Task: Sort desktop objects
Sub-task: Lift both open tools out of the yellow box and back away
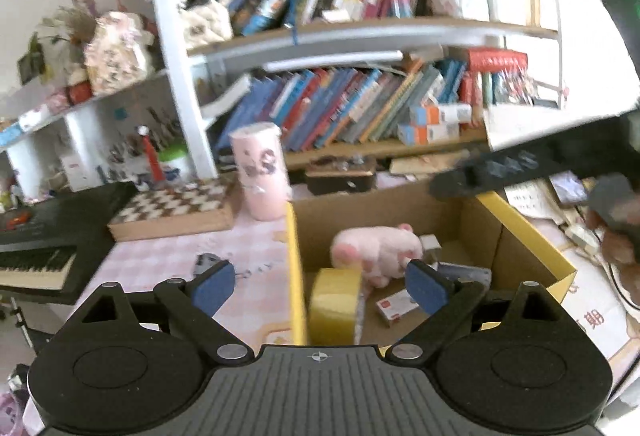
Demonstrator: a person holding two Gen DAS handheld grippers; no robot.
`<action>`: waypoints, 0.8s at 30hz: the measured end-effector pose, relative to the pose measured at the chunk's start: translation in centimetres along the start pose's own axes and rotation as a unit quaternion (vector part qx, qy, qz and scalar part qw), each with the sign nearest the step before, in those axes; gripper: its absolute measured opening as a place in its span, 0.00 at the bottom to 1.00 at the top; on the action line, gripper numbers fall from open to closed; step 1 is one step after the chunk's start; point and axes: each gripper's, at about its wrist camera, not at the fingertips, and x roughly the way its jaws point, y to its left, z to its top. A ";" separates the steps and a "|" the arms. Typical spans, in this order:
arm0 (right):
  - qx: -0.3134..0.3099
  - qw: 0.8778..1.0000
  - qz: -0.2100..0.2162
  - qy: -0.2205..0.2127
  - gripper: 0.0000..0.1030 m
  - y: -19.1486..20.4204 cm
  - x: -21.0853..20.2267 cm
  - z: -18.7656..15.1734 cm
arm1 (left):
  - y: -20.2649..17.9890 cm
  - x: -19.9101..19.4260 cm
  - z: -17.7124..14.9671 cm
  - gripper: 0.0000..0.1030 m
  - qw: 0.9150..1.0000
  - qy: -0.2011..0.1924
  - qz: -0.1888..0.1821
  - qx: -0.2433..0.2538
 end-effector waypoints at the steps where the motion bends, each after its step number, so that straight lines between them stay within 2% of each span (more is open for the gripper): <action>1: 0.001 1.000 -0.006 -0.008 0.81 0.0 -0.8 -0.4 | 0.3 -0.5 -0.1 0.92 1.000 -0.004 0.004 -0.006; 8: -0.010 0.998 -0.049 -0.029 0.81 0.8 -4.7 -3.8 | 2.5 -3.5 -1.8 0.93 0.998 -0.010 0.033 -0.042; 12: -0.024 0.997 -0.063 -0.031 0.81 1.8 -6.1 -6.0 | 3.7 -4.7 -3.3 0.93 0.998 -0.006 0.047 -0.047; 16: -0.035 0.996 -0.078 -0.019 0.81 3.2 -6.9 -8.3 | 4.9 -5.3 -4.9 0.93 0.997 0.004 0.051 -0.055; 24: 0.000 0.993 -0.112 0.022 0.81 6.8 -7.9 -12.5 | 7.0 -6.5 -7.7 0.93 0.996 0.024 0.041 -0.076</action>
